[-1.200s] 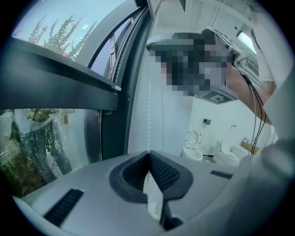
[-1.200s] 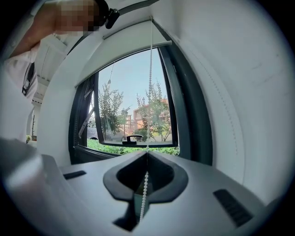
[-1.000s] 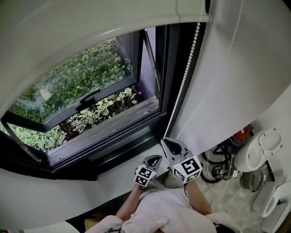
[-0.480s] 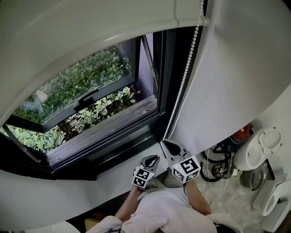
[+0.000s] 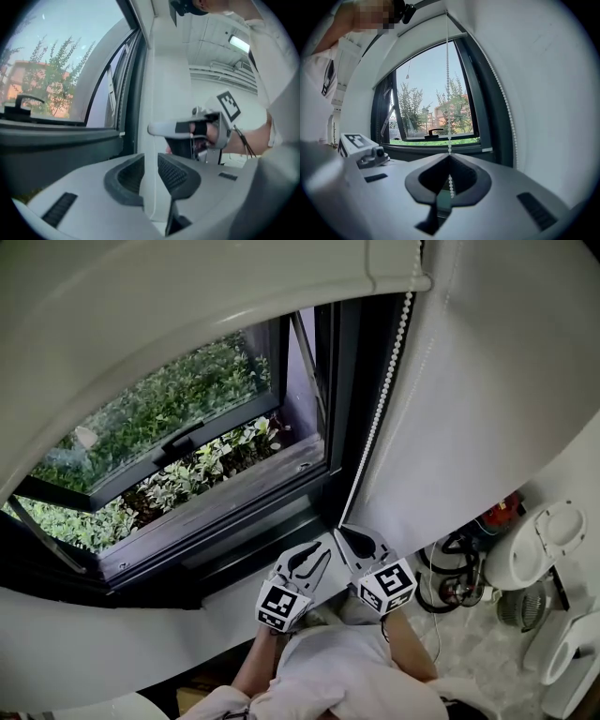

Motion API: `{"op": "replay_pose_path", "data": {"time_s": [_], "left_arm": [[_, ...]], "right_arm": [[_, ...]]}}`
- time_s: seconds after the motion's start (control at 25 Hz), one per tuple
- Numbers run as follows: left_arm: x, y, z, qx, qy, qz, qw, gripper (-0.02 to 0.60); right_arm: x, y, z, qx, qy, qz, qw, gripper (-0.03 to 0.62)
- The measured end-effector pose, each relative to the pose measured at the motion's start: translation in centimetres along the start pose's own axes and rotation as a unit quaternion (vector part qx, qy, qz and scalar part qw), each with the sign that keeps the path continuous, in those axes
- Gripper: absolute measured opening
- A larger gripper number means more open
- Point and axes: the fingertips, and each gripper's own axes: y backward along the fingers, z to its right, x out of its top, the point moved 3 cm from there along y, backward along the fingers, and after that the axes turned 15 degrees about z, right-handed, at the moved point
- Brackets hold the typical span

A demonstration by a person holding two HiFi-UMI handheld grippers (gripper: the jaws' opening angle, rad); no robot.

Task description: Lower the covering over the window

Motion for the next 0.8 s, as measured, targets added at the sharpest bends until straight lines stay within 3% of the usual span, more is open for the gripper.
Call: {"op": "replay_pose_path", "data": {"time_s": [0.36,0.8], "left_arm": [[10.5,-2.2,0.3,-0.028,-0.049,0.079,0.9952,0.094],[17.9,-7.3,-0.5,-0.046,-0.089,0.130,0.9864,0.094]], "right_arm": [[0.2,0.2,0.1,0.000,-0.002,0.001,1.000,-0.005],[0.1,0.1,0.0,-0.001,0.001,-0.001,1.000,-0.005]]}}
